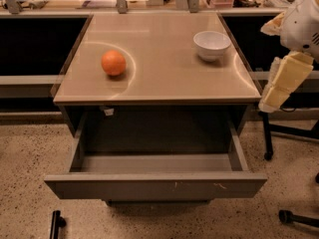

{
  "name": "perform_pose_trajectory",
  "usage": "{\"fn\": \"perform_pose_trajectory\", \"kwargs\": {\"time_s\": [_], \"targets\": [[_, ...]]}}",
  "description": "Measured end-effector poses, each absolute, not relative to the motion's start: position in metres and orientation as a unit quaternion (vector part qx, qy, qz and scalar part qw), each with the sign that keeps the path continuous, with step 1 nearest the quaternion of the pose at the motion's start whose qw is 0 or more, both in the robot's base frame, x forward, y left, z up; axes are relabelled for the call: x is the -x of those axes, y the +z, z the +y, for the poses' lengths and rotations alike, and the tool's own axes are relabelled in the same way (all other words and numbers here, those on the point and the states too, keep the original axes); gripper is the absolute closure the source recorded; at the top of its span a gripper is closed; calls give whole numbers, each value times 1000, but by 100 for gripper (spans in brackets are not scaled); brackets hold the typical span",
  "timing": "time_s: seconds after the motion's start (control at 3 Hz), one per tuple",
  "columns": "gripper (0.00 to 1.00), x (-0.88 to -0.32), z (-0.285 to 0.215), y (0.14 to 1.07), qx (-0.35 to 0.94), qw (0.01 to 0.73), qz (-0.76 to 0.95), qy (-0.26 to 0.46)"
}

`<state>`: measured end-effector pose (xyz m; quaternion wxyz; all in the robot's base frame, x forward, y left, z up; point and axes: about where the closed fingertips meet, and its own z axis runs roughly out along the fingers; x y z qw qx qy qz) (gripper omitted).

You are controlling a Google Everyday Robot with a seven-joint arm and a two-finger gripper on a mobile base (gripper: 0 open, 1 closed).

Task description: Place orange into top drawer

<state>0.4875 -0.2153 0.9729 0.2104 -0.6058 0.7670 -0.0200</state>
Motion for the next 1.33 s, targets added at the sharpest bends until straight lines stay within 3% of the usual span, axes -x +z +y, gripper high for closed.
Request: {"fn": "perform_pose_trajectory", "kwargs": {"time_s": [0.67, 1.33], "targets": [[0, -615, -187, 951, 597, 298, 742, 66], [0, -626, -180, 948, 588, 329, 735, 77]]}}
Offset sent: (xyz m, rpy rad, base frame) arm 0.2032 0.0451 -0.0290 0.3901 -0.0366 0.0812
